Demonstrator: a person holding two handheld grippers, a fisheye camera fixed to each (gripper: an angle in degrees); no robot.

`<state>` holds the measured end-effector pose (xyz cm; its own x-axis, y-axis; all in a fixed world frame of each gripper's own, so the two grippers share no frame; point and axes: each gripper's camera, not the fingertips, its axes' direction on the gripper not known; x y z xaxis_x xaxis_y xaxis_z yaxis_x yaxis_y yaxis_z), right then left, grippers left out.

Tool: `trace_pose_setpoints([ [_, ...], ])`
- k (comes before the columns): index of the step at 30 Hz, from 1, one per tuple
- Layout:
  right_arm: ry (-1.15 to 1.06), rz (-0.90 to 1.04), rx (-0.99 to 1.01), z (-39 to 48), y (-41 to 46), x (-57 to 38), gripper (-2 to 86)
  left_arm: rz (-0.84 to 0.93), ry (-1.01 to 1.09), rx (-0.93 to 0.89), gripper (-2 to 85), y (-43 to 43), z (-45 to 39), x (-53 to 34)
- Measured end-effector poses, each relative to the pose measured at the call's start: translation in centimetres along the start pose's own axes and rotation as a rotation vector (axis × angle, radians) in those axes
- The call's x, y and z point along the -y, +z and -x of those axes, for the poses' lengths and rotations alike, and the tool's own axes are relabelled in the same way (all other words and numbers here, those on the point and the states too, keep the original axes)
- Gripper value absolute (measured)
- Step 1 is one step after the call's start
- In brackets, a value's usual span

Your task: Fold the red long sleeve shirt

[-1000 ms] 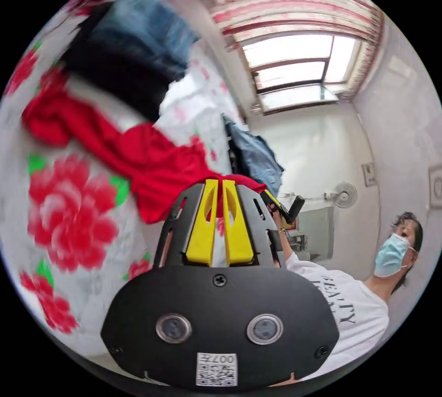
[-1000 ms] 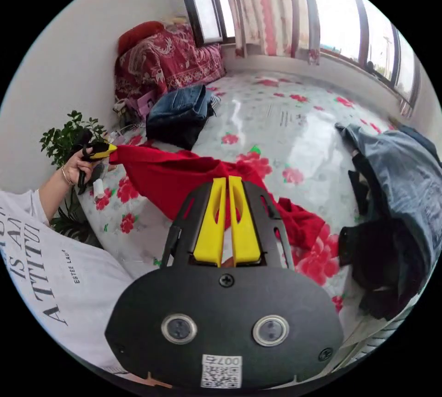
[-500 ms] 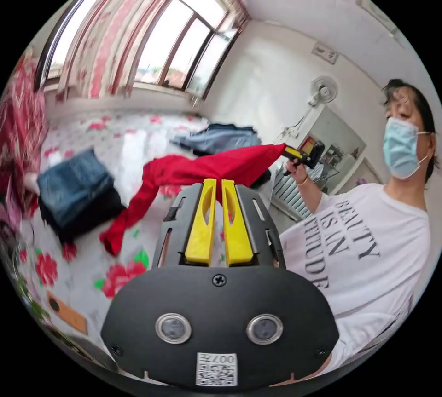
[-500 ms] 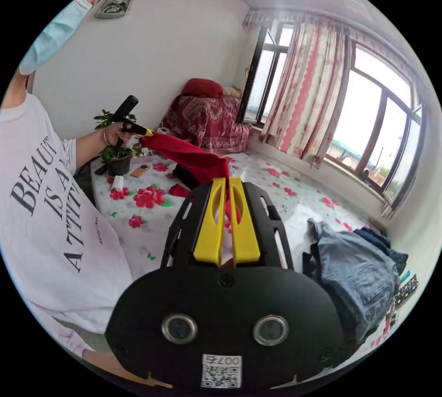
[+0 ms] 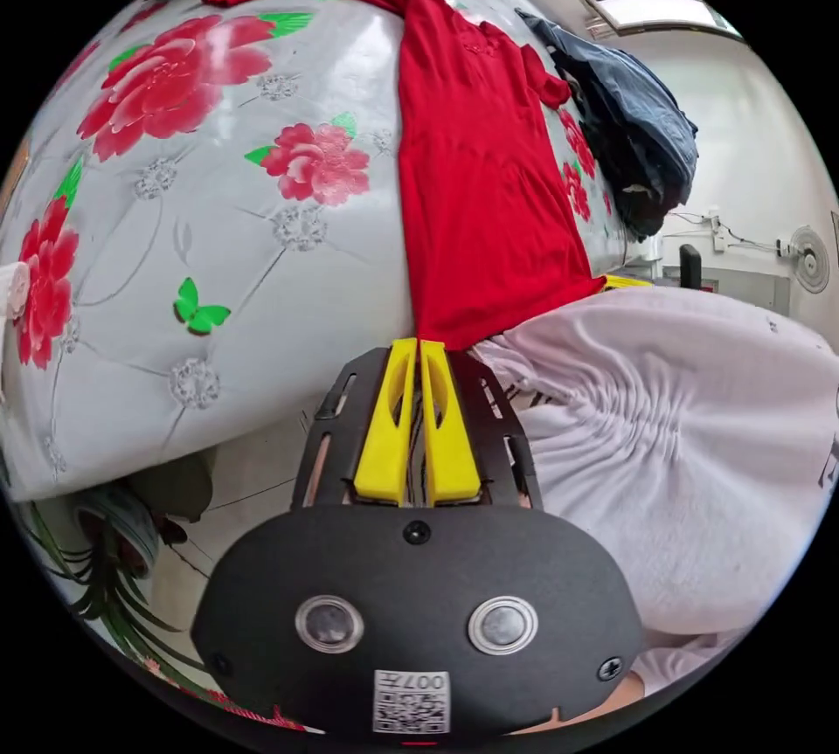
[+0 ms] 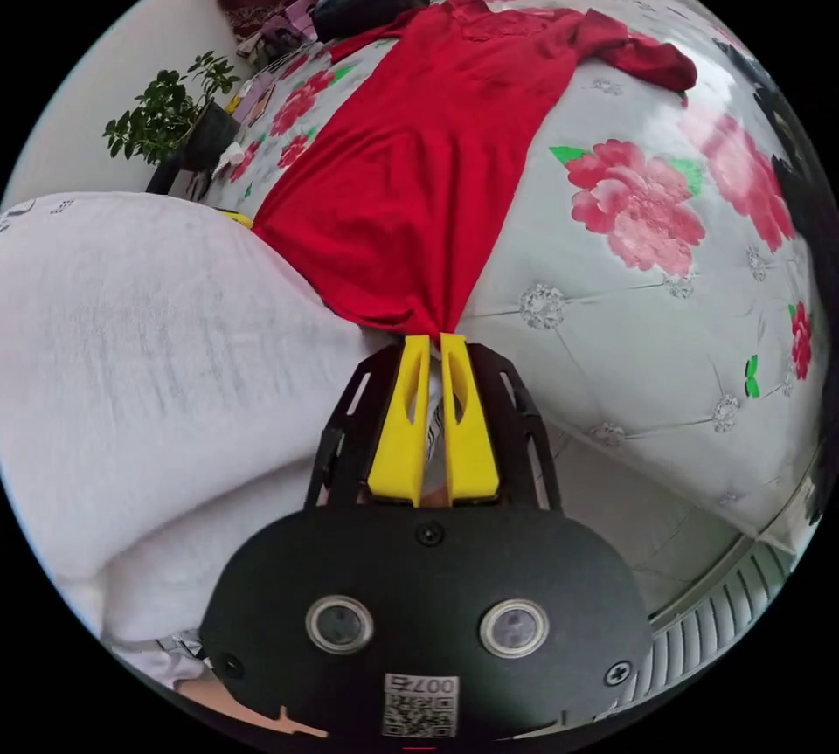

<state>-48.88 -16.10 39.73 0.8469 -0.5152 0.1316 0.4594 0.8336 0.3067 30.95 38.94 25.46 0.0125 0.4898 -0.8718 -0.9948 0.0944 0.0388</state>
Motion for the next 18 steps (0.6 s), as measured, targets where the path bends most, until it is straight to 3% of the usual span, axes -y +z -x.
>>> trace_pose_setpoints([
  [3,-0.049,-0.07,0.015,-2.0,-3.9,0.4,3.6,-0.049,-0.032,0.098,1.1,-2.1,-0.1,-0.2],
  [7,0.093,-0.255,-0.11,-7.7,-10.6,3.6,6.2,-0.154,-0.1,0.208,5.2,-5.6,1.4,2.2],
  [11,0.185,-0.353,-0.158,-13.0,-14.4,10.1,9.1,-0.276,-0.139,0.26,6.2,-9.5,2.5,10.4],
  [18,0.305,-0.35,-0.209,-20.0,-16.6,21.7,10.4,-0.383,-0.158,0.365,8.6,-11.9,3.1,29.0],
])
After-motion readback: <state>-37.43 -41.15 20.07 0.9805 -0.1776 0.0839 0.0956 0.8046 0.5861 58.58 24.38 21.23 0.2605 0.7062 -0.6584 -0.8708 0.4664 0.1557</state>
